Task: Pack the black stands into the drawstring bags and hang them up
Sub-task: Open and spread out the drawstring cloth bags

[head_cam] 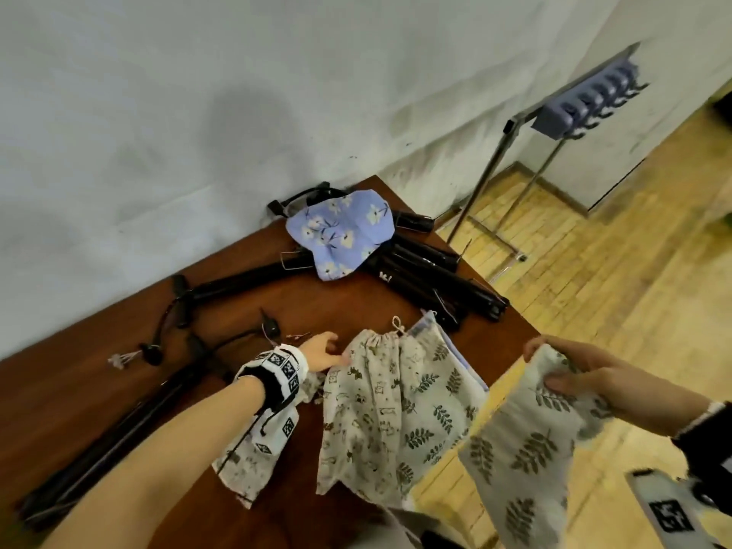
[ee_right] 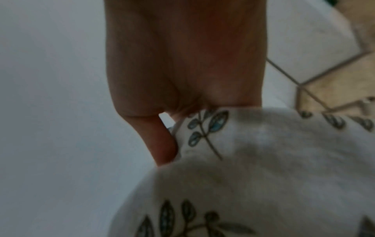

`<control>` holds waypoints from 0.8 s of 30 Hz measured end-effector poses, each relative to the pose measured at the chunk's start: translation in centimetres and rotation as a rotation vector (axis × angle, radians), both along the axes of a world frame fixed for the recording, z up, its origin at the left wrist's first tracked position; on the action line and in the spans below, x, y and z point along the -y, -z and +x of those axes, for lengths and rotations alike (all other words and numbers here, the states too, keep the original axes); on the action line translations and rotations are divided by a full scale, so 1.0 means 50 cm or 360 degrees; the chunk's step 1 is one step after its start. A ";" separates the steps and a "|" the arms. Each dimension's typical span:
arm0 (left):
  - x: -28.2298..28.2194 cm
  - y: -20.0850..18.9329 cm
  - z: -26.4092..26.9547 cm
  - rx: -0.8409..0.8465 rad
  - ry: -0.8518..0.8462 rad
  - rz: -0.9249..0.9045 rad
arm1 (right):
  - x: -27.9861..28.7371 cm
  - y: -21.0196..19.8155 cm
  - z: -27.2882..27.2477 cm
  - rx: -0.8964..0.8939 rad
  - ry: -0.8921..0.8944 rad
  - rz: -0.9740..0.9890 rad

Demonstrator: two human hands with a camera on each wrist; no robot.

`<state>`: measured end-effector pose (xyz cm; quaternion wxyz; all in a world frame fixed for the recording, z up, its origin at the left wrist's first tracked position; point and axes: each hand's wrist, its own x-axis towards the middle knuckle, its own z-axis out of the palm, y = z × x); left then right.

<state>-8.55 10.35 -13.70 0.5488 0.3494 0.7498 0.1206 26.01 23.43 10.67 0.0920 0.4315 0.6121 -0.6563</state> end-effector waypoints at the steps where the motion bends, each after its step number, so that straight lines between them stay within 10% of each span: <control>1: -0.002 0.008 0.005 0.0089 0.0010 -0.0029 | 0.001 0.026 -0.006 0.0042 0.0034 -0.0057; 5: 0.005 0.003 0.008 0.0252 -0.0065 -0.0016 | -0.007 0.145 -0.060 0.0111 0.0025 -0.0147; 13: 0.156 -0.152 -0.050 0.0730 -0.1065 0.0120 | -0.052 0.320 -0.256 0.0119 0.0033 0.0113; 20: 0.283 -0.215 -0.083 0.1109 -0.1482 0.0098 | -0.064 0.433 -0.389 0.0714 -0.0483 0.1202; 24: 0.351 -0.185 -0.094 0.1258 -0.1848 0.0179 | 0.041 0.426 -0.516 0.0307 -0.0785 0.1437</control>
